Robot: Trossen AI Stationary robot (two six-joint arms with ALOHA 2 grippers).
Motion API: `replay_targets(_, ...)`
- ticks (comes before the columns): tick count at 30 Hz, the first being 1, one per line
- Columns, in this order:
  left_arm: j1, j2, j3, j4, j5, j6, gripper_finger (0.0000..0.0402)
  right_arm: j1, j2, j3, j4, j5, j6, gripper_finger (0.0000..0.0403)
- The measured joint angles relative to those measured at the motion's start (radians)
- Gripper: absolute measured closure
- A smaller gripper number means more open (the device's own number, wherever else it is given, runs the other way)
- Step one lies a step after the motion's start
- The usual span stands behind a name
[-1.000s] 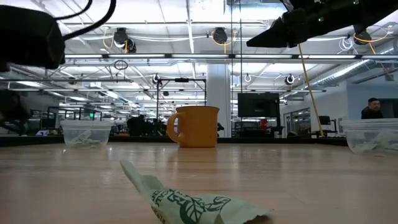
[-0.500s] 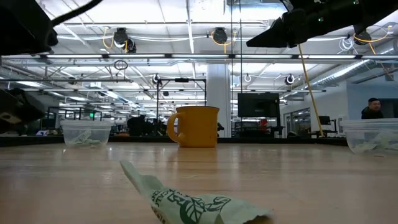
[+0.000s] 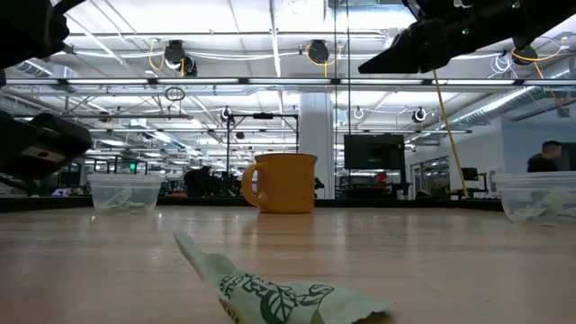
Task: Pick and place Stevia / Truvia into bins
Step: Put the light green stevia packet into the left transparent container
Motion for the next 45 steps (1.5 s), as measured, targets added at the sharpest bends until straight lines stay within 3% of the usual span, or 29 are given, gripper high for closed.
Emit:
replay_targets(12, 0.005, 0.0, -0.002, -0.014, -0.006, -0.003, 0.0369, 0.0, 0.0, 0.0, -0.038, 0.0, 0.006, 0.0332)
replay_targets(15, 0.003, -0.006, -0.002, -0.015, -0.047, 0.005, 0.0394, 0.0, 0.0, 0.0, -0.037, 0.0, 0.007, 0.0332)
replay_targets(21, 0.039, -0.087, -0.013, -0.09, -0.267, -0.016, 0.0395, 0.0, 0.0, 0.0, -0.032, 0.0, 0.007, 0.0332)
replay_targets(28, 0.139, -0.32, -0.008, -0.333, -0.495, -0.226, 0.0397, 0.0, 0.0, 0.0, -0.021, 0.0, 0.007, 0.0332)
replay_targets(38, 0.397, -0.591, -0.006, -0.821, -0.567, -0.374, 0.0398, 0.0, 0.0, 0.0, -0.016, 0.0, 0.0, 0.0332)
replay_targets(45, 0.575, -0.611, -0.005, -0.857, -0.531, -0.38, 0.0398, 0.0, 0.0, 0.0, -0.013, 0.0, 0.0, 0.0332)
